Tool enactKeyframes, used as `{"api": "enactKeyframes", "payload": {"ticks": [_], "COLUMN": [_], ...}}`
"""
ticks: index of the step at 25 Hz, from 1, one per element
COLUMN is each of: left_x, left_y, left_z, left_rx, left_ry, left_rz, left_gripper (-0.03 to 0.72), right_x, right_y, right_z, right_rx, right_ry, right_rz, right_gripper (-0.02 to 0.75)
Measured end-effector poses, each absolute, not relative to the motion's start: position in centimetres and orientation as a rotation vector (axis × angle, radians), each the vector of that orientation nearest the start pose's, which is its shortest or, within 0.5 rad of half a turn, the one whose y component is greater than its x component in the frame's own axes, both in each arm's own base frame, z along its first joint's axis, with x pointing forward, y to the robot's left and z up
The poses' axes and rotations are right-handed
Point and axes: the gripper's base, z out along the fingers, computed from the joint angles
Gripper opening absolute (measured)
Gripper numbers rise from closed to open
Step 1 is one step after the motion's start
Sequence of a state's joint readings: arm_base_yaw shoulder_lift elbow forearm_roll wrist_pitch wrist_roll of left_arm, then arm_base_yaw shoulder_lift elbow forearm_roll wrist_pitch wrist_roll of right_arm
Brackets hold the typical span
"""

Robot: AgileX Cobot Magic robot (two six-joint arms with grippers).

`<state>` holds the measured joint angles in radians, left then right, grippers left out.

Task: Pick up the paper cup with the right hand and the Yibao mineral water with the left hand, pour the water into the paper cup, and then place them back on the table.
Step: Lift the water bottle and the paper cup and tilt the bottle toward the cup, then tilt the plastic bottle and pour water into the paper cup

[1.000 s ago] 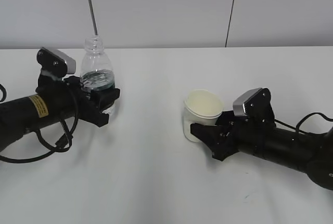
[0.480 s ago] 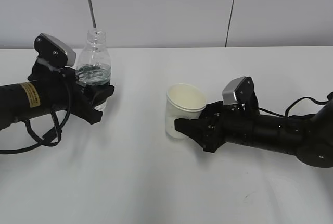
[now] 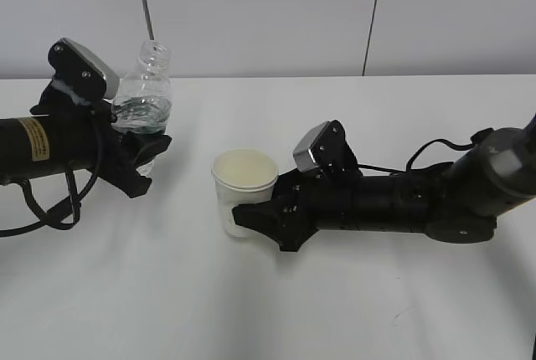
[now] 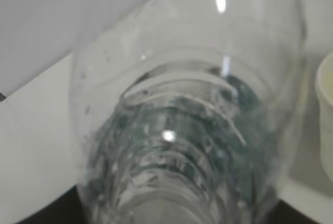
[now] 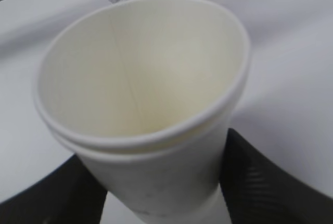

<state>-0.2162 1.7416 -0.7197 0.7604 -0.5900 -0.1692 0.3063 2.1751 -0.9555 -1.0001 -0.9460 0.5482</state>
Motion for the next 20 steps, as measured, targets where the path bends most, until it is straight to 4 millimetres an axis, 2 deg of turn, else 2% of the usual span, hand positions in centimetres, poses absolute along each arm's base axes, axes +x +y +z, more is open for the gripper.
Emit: {"api": "enactKeyframes", "payload": {"ticks": [4, 10, 20], "left_x": [31.4, 32.0, 32.6], "left_y": [-10.1, -9.8, -11.4], "left_z": [17.3, 18.7, 20.1], "left_rx": [0.993, 1.076, 1.244], "left_ry": [1.827, 1.832, 1.818], "left_rz": [-0.137, -0.012, 0.167], "left_gripper": [0.321, 0.321, 0.321], "right_x": [34.6, 35.1, 35.1], "right_y": [18.1, 18.2, 18.1], "right_z": [9.0, 9.3, 9.1], "right_rx": [-0.956, -0.945, -0.954], "right_ry": [1.787, 1.793, 1.814], "right_rz": [0.863, 0.868, 0.849], "right_gripper": [0.488, 0.488, 0.488]}}
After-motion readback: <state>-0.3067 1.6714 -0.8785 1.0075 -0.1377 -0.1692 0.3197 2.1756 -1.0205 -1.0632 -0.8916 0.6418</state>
